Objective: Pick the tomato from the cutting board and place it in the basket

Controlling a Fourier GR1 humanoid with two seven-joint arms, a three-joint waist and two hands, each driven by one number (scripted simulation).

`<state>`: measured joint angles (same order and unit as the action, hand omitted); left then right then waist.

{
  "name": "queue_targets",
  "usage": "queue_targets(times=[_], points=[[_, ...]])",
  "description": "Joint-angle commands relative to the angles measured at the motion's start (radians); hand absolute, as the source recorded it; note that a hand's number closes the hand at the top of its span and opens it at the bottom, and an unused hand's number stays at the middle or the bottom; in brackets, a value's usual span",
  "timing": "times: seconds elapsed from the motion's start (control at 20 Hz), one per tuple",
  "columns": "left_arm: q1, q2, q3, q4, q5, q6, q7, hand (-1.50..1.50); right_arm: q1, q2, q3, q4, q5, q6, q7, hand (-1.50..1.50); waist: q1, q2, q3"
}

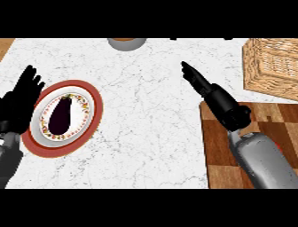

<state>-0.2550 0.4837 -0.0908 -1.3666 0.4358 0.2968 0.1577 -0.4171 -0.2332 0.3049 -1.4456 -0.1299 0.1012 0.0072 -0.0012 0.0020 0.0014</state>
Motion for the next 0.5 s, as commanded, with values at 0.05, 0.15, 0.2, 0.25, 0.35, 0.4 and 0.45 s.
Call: queue_targets(times=[0.05, 0.15, 0.2, 0.25, 0.35, 0.4, 0.45], points=[[0.060, 0.034, 0.010, -0.005, -0.009, -0.065, -0.037, 0.00, 0.038, -0.114, -0.223, -0.010, -0.202, 0.154, -0.156, 1.50, -0.004, 0.000, 0.000], [0.007, 0.042, 0.002, 0.022, -0.041, -0.034, -0.025, 0.00, 0.038, -0.131, -0.354, 0.039, -0.340, 0.224, -0.253, 1.50, -0.031, 0.013, 0.005], [0.023, 0.071, -0.006, -0.013, -0.047, -0.047, -0.010, 0.00, 0.027, -0.142, -0.425, 0.045, -0.409, 0.238, -0.262, 1.50, -0.026, 0.007, 0.010], [0.020, 0.071, -0.017, -0.007, -0.068, -0.043, -0.026, 0.00, 0.013, -0.148, -0.474, 0.057, -0.468, 0.266, -0.281, 1.50, -0.040, 0.012, 0.013], [0.021, 0.044, -0.044, 0.016, -0.048, -0.084, -0.011, 0.00, 0.081, -0.308, -0.324, 0.018, -0.206, 0.473, -0.484, 1.50, -0.029, 0.012, 0.005], [0.053, 0.017, -0.061, 0.004, -0.054, -0.072, -0.025, 0.00, 0.109, -0.300, -0.298, -0.017, -0.111, 0.447, -0.570, -1.50, -0.017, 0.005, 0.003], [0.048, 0.055, -0.044, -0.014, -0.037, -0.093, 0.016, 0.00, 0.175, -0.302, -0.296, -0.043, -0.024, 0.405, -0.653, -1.50, -0.022, -0.002, 0.004]])
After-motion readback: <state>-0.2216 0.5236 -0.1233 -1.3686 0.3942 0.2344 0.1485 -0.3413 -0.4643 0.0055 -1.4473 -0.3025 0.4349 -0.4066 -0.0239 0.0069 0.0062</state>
